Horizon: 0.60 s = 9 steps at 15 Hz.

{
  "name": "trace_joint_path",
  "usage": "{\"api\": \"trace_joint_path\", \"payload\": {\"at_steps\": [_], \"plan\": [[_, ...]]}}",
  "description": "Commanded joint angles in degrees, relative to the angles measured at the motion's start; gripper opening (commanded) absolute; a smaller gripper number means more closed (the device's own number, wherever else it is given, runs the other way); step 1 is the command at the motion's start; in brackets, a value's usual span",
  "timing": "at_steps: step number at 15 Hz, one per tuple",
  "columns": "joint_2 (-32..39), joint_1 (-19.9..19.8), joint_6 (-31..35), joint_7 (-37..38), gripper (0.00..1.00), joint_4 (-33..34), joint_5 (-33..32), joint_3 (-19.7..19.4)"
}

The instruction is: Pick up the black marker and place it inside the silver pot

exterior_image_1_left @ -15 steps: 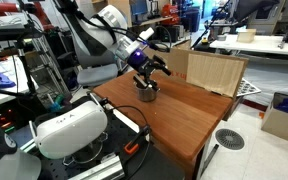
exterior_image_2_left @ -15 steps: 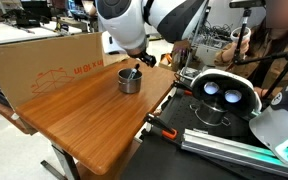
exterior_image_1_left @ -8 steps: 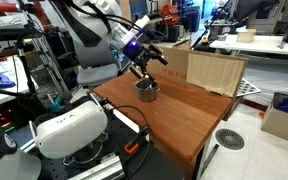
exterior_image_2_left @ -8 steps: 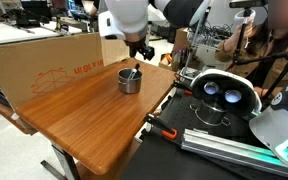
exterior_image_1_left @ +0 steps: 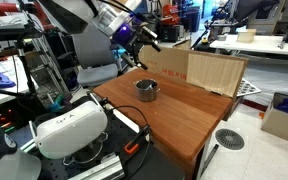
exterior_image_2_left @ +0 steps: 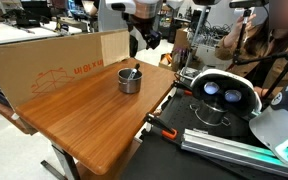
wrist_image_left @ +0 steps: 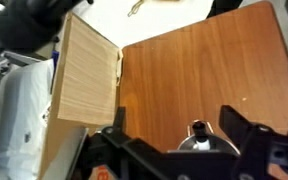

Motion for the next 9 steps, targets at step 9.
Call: {"api": "trace_joint_path", "payload": {"at_steps": [9], "plan": [[0.5,0.2,-0.1,-0.1,1.0,0.1,0.2,-0.1]]}}
